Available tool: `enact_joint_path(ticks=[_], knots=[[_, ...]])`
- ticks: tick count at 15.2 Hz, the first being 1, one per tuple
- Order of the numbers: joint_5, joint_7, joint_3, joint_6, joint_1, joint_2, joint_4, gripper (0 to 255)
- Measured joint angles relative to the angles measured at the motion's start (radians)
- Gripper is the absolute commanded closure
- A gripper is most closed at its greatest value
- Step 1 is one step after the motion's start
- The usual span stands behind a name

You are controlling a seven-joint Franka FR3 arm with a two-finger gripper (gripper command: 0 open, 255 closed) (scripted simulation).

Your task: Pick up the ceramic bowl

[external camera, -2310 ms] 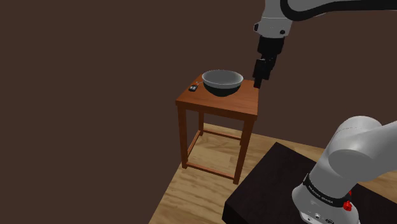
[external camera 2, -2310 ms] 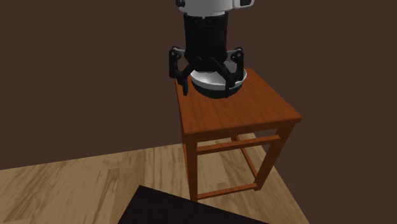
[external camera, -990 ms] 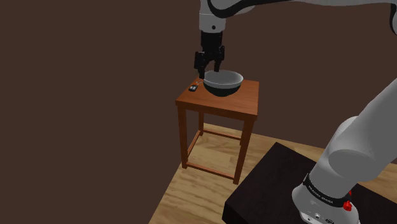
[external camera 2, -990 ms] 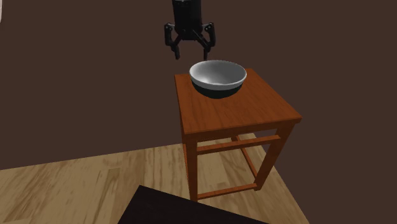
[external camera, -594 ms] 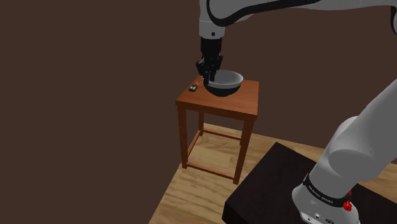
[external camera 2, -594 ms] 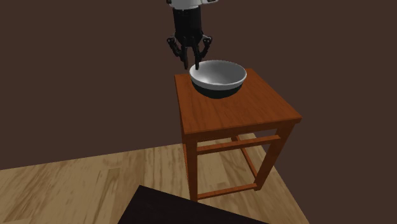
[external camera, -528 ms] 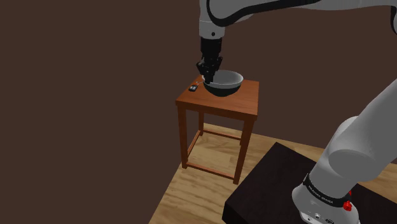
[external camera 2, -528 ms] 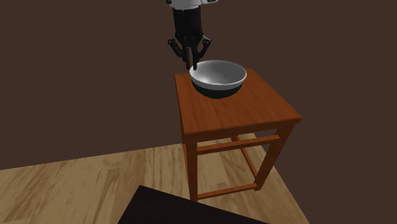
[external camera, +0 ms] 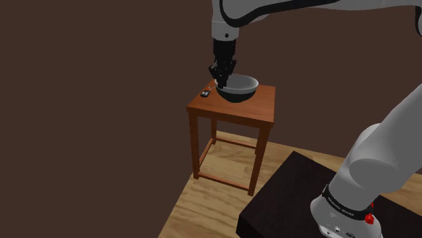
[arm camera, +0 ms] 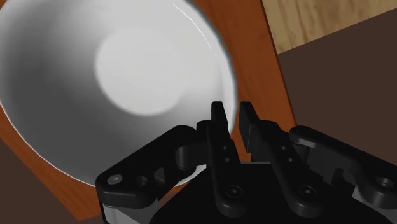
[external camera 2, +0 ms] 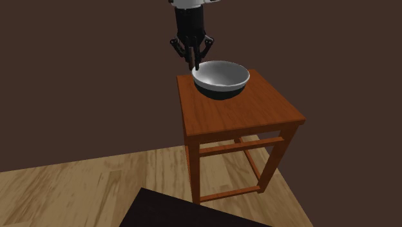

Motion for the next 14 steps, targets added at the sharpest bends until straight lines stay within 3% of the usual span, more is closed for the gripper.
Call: enact_joint_path(ticks=[14], knots=[[-0.007, -0.001, 0.001, -0.184, -0.002, 0.034, 0.216, 255]])
